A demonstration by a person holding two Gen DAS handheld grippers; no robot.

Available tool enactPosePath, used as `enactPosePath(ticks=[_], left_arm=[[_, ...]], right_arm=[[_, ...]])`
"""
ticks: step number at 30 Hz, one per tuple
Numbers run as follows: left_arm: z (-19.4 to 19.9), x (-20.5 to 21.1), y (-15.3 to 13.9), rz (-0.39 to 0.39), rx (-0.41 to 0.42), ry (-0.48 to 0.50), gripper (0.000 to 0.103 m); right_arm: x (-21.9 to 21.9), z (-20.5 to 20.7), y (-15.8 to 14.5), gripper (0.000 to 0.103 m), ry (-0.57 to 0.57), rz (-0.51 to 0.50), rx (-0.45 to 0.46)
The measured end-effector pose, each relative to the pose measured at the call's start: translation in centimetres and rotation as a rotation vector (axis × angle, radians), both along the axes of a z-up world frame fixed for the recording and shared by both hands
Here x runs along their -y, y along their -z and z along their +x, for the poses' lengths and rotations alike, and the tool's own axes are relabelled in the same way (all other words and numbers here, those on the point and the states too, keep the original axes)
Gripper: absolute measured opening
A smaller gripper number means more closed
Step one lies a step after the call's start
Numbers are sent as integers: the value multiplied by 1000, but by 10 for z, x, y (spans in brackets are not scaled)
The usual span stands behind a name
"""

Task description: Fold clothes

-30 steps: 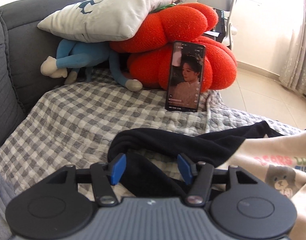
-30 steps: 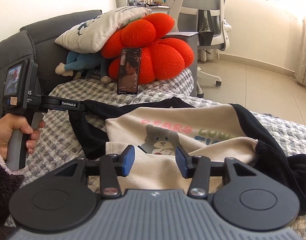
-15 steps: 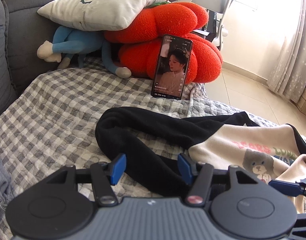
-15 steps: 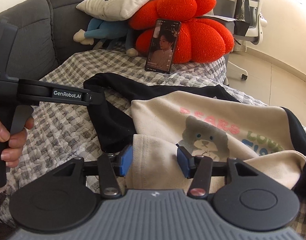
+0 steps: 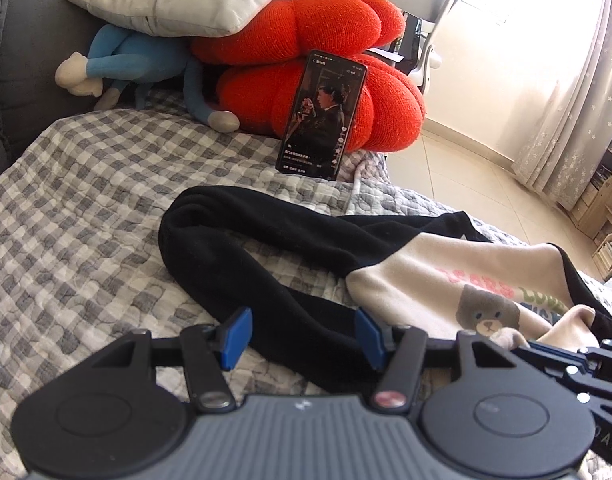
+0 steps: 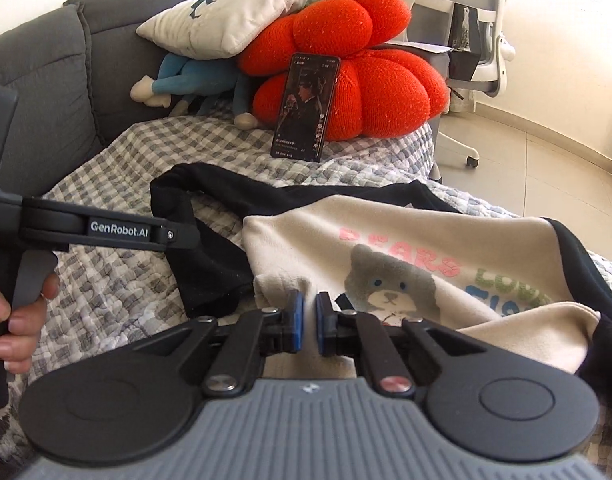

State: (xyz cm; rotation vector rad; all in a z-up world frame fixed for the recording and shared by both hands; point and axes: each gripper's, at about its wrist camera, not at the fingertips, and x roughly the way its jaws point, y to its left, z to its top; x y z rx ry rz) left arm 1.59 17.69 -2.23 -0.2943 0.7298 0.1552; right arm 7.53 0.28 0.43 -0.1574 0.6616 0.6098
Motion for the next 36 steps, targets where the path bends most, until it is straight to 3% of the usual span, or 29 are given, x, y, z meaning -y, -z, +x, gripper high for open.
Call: enactPosePath(ticks=[18, 26, 36], left_arm=[[-3, 28, 4, -98, -18, 113, 56], [-1, 41, 8, -104, -35, 168, 51], [2, 52, 12, -115, -37, 205, 44]], right_arm=[[93, -41, -43, 7, 226, 70, 98], [135, -53, -34, 7, 339, 40, 96], [174, -51, -3, 5, 464, -55, 6]])
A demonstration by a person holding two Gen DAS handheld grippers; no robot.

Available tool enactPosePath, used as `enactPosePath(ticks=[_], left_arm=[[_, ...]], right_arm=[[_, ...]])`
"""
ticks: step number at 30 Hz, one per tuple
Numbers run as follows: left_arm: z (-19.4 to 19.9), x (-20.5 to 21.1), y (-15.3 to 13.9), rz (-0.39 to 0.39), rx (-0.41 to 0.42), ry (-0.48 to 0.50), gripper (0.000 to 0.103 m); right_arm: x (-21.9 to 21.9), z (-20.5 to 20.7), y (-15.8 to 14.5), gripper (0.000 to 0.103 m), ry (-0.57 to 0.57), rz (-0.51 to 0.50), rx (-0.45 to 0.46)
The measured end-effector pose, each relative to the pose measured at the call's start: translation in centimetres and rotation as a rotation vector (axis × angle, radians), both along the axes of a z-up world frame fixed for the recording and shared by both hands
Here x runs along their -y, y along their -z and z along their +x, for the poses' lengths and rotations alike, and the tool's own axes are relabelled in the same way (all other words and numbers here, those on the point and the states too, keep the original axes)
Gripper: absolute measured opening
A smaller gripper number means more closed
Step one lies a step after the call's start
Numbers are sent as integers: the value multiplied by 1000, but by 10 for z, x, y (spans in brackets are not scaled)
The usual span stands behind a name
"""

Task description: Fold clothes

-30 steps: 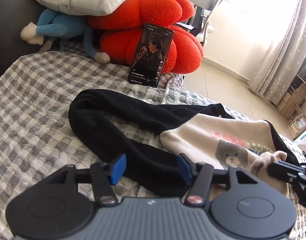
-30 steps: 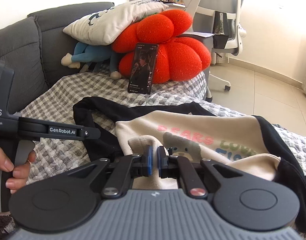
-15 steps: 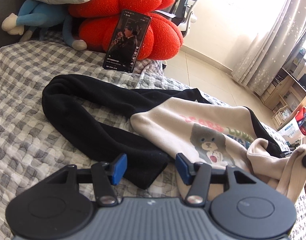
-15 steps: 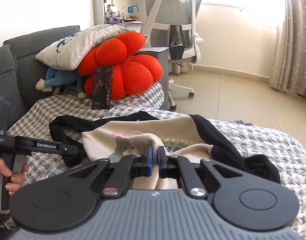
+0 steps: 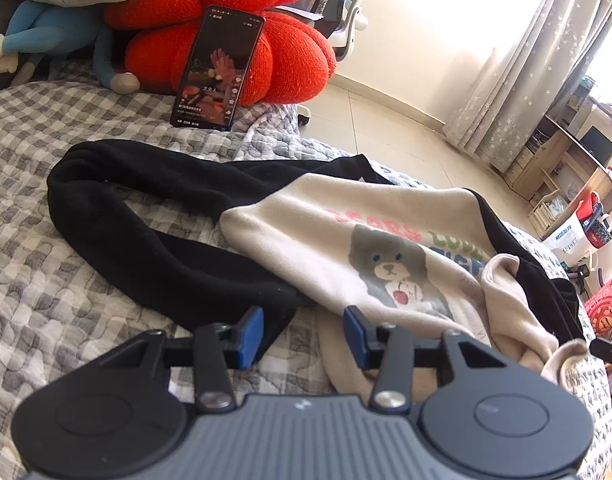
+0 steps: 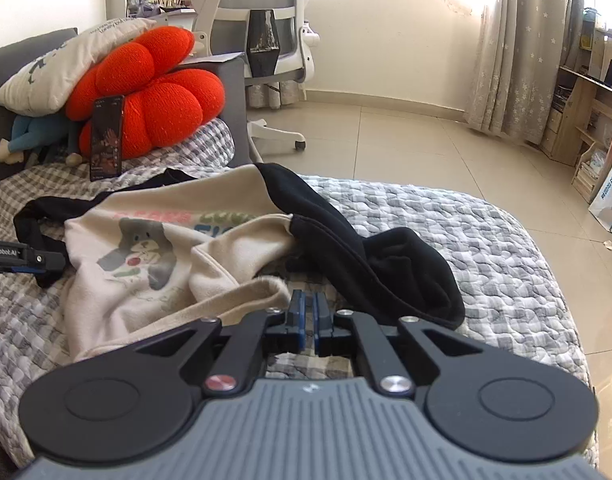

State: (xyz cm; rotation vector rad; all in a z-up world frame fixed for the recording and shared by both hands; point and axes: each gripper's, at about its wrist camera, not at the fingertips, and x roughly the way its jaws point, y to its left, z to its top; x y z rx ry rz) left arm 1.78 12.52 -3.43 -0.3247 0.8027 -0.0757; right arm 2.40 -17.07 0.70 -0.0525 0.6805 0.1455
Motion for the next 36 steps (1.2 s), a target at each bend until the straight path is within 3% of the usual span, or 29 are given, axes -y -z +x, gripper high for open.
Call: enactPosePath(ticks=[7, 9, 13, 15, 17, 30, 36], left_arm=[[3, 10, 8, -48, -15, 53, 32], [3, 12, 8, -52, -12, 66, 29], [4, 15, 9, -73, -6, 88, 17], [4, 15, 10, -86, -4, 95, 12], [4, 16, 10, -94, 3, 100, 10], [17, 23, 12, -143, 26, 118, 4], [26, 31, 16, -132, 24, 135, 3]], right_arm=[[3, 0, 4, 5, -4, 45, -15], [2, -1, -1, 14, -10, 61, -1], [-3, -3, -9, 18, -49, 80, 21], [-8, -5, -12, 33, -70, 84, 32], [-14, -8, -15, 37, -102, 84, 43], [-69, -14, -20, 37, -384, 145, 26], [-94, -11, -12, 37, -505, 173, -25]])
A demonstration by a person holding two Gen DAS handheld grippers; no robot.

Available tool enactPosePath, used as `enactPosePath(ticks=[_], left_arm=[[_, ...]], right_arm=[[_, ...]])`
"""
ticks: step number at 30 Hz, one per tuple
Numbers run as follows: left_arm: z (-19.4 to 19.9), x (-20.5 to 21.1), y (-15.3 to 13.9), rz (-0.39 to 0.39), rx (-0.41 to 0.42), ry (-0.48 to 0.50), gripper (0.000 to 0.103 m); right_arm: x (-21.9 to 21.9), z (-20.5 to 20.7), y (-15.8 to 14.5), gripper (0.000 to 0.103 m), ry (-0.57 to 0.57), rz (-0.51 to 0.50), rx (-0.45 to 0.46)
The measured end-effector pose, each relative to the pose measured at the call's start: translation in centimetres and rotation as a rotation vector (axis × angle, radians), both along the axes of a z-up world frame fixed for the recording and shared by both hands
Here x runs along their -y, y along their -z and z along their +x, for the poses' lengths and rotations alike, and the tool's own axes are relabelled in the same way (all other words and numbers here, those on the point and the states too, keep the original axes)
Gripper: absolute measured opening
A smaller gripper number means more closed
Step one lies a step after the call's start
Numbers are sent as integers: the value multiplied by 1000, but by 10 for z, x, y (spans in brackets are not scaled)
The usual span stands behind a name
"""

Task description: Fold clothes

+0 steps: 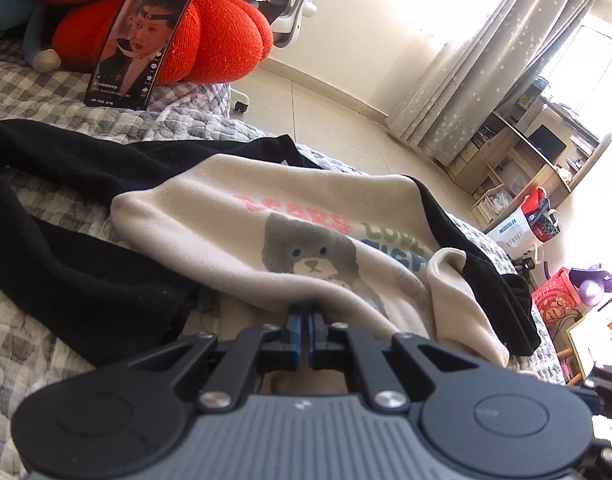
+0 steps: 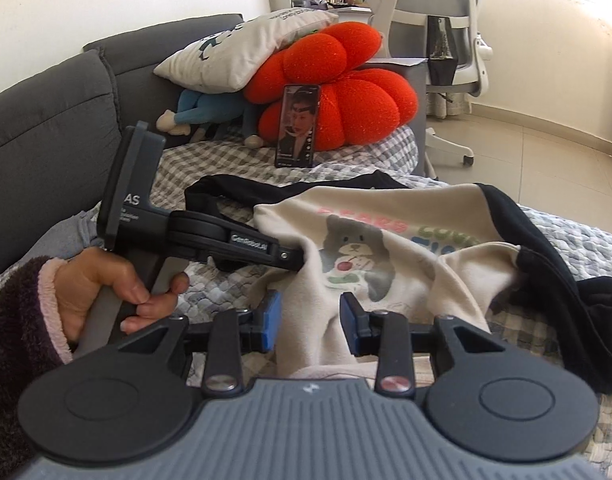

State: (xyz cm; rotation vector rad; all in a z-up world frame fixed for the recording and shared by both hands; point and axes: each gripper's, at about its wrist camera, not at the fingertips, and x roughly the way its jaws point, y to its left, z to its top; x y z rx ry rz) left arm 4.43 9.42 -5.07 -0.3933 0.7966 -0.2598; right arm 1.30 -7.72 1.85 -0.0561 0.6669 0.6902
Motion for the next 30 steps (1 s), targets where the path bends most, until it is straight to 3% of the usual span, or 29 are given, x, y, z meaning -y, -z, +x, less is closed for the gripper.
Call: enactPosePath(ticks=[7, 16, 25, 30], left_arm=[[7, 1, 5, -7, 0, 7, 3], [8, -2, 8, -33, 11, -8, 3], [-8, -38, -1, -90, 23, -138, 8], [-11, -55, 8, -119, -50, -184, 11]], right_arm=[[-15, 7, 17, 37, -73, -8, -69], [-12, 21, 38, 37, -41, -38, -120], [-21, 23, 42, 40, -60, -78, -93], [-37, 26, 37, 40, -90, -116, -44]])
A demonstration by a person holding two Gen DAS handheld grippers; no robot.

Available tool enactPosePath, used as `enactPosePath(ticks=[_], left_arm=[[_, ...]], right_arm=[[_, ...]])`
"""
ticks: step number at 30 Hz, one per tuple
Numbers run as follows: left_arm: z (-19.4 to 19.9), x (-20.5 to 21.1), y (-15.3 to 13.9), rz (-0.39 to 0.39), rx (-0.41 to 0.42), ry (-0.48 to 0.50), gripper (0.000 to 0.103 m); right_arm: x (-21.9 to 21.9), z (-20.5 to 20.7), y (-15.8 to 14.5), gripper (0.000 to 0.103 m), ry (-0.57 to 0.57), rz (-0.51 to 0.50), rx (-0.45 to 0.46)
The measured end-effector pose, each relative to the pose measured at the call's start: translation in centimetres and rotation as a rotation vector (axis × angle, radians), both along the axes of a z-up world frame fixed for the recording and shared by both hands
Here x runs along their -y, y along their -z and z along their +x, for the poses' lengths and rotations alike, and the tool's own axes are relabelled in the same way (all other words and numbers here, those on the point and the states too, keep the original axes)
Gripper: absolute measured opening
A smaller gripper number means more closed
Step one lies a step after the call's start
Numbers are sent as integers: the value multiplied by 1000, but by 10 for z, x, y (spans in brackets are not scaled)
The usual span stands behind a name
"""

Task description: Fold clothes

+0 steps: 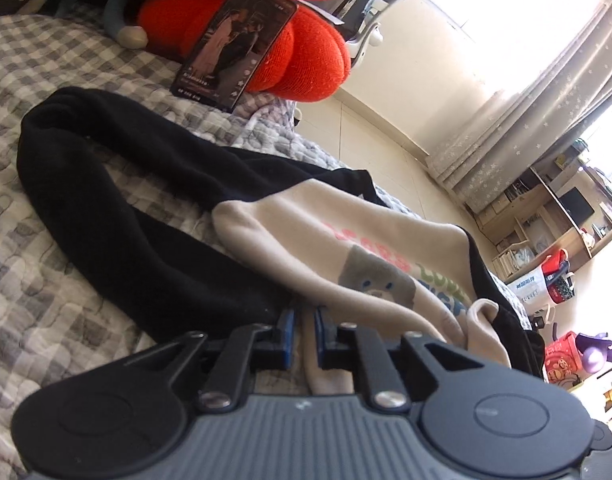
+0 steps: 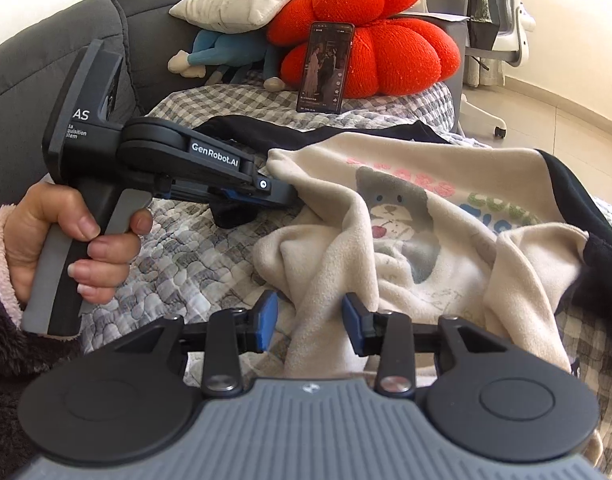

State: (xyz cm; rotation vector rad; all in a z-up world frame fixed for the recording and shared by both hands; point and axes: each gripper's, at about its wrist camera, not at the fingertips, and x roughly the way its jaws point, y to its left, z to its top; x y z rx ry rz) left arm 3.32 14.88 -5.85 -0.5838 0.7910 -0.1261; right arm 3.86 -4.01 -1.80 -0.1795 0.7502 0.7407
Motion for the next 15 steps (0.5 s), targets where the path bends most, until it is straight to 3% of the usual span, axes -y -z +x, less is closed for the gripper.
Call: enactPosePath(ticks=[6, 15], left_arm=[[-7, 4, 1, -29, -57, 68, 26], [-16, 22, 1, 15, -36, 198, 27]], right_arm=[[1, 3, -2, 40, 15, -11, 19], [45, 1, -12, 40, 168, 97, -22]])
